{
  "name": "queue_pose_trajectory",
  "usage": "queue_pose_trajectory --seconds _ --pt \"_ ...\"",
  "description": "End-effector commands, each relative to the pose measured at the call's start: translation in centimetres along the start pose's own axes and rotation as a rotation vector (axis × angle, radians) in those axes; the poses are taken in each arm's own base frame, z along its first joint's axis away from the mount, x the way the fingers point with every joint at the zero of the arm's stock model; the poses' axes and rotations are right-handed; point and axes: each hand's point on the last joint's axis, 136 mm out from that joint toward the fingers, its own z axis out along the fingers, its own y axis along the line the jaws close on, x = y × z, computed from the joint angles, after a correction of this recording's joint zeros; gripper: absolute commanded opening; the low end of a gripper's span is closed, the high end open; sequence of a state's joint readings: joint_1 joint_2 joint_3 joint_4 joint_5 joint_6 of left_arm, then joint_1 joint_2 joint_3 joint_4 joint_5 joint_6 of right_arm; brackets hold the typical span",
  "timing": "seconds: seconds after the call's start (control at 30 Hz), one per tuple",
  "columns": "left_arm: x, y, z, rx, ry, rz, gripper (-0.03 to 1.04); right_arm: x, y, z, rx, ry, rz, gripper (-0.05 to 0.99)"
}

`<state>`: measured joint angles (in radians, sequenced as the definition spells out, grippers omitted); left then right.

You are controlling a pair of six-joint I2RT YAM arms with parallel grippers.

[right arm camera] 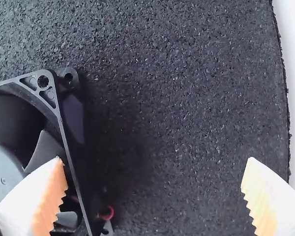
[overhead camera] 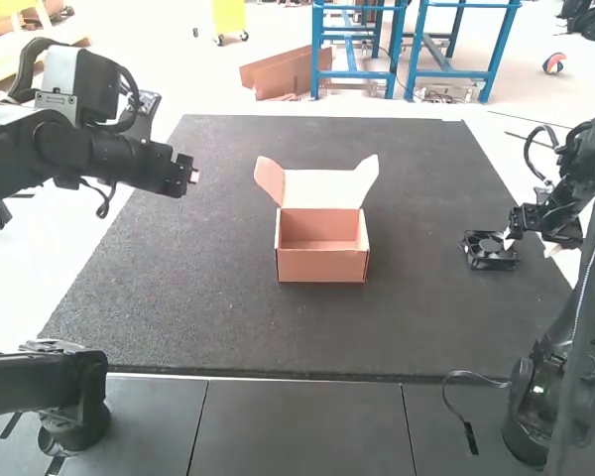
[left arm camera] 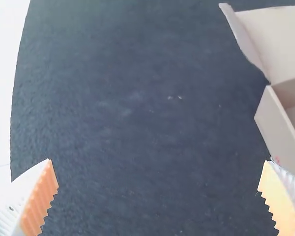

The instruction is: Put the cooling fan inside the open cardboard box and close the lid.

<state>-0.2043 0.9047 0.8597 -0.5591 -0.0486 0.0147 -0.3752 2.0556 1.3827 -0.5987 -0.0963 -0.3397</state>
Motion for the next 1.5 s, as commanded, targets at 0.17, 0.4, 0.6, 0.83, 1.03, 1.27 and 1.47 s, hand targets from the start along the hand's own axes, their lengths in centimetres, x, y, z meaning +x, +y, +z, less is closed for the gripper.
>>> queue_pose_trajectory --seconds 0.17,0.4,0.6,0.83,1.03,1.27,1.47 --pt "-2.1 0.1 -1.3 -0.002 -0.060 0.007 0.97 0.4 0.7 0.3 0.008 0.045 -0.013 0.67" --pt "-2.3 0.1 -1.4 -0.002 -0.061 0.009 0.97 0.4 1.1 0.3 -0.004 0.047 -0.020 0.43" --pt "-2.3 0.1 -1.4 -0.002 -0.063 0.008 0.97 0.1 2.3 0.2 -0.041 0.035 -0.004 0.12" --pt "-2.3 0.1 -1.4 -0.003 -0.064 0.010 0.97 -0.9 3.8 -1.0 -0.131 -0.013 0.036 -0.02" --pt "-3.0 0.1 -1.2 -0.006 -0.099 0.039 0.97 -2.2 4.2 -4.8 -0.141 -0.122 0.031 -0.02" --pt "-3.6 0.1 -1.3 -0.008 -0.122 0.047 0.97 -0.5 6.0 -9.6 -0.181 -0.151 0.020 -0.02" --pt "-3.5 0.1 -1.3 -0.003 -0.123 0.047 0.97 0.5 8.6 -14.6 -0.235 -0.194 0.100 -0.01"
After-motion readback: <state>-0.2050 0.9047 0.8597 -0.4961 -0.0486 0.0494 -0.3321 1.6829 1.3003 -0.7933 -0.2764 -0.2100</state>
